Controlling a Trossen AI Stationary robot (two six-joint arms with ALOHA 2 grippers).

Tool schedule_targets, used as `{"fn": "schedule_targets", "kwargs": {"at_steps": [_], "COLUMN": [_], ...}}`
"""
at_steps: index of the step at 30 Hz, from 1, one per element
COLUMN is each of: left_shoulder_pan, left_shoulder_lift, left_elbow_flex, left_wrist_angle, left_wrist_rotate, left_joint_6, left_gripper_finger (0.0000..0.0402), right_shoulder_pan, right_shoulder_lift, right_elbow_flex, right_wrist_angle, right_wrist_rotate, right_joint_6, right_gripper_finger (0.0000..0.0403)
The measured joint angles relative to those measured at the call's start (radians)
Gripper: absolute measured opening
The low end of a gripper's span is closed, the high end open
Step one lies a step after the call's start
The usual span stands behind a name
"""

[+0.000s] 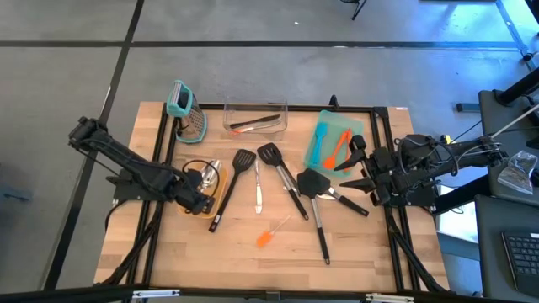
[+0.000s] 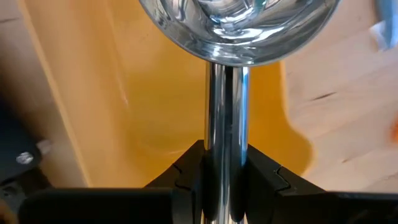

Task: Pick & Place Kitchen Items
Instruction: Put the ice scoop into the yellow bin

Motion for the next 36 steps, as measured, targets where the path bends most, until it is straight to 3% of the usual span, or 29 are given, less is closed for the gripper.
{"fn": "schedule_targets", "kwargs": {"at_steps": [14,31,36], "left_shoulder_pan": [-0.004,0.039,0.066], "left_shoulder_lift": [0.071,0.085,0.083], "left_elbow_flex": [-0.002,-0.003,-0.078], "left_wrist_angle": [-0.002,-0.044,0.034], "left_wrist_rotate": [0.064,0.112,0.152], "left_joint_6": [0.163,0.218,0.256], "left_gripper_finger": [0.0068,0.0068,0.0068], "right_shoulder_pan": [0.0,0.001,0.001], "right_shoulder_lift": [0.0,0.0,0.0], "right_elbow_flex": [0.0,0.0,0.0], "right_wrist_angle": [-0.017,-0.015,-0.015], "right_wrist_rotate": [0.003,0.003,0.003], "right_joint_6": [0.006,0.006,0.006], "right_gripper_finger": [0.0206,0.0206,0.0206]}}
